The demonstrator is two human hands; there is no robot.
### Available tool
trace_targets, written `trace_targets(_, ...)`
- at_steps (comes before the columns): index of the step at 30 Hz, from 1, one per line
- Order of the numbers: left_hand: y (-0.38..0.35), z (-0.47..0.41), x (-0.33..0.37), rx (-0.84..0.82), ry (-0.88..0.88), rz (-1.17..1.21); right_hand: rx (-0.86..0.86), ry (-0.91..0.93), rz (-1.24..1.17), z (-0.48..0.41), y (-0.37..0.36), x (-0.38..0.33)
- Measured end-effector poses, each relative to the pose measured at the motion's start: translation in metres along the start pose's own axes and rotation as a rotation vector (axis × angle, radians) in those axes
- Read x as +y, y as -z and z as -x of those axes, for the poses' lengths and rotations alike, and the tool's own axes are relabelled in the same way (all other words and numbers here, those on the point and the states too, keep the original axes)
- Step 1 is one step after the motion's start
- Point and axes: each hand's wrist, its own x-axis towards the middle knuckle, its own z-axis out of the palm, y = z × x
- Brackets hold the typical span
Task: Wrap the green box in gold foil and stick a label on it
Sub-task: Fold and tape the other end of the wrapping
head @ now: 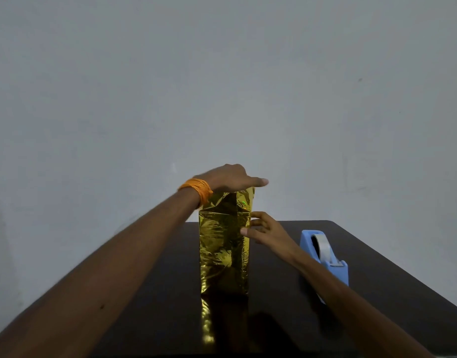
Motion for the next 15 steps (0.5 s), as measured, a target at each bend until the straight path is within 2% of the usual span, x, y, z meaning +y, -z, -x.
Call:
trace_targets(3,0.017,0.015,-0.007,-0.167,-0.074,-0.071,-0.005,-0.006,0.015,-0.002,0.003,-0.002)
trace_targets(5,0.023,0.022,-0.016,-0.187,-0.111,-0.163,-0.016,-0.009,0.011,-0.003,0.001,-0.003)
trace_targets(7,0.022,0.023,-0.024,-0.124,-0.152,-0.181,-0.021,-0.016,-0.001,-0.005,-0.002,-0.004)
trace_targets(10,0.018,0.020,-0.030,0.003,-0.215,-0.067,-0.016,-0.032,-0.020,-0.004,-0.004,-0.004)
trace_targets(15,0.024,0.021,-0.029,0.256,-0.261,0.388,-0.030,-0.038,-0.019,-0.003,0.001,-0.004)
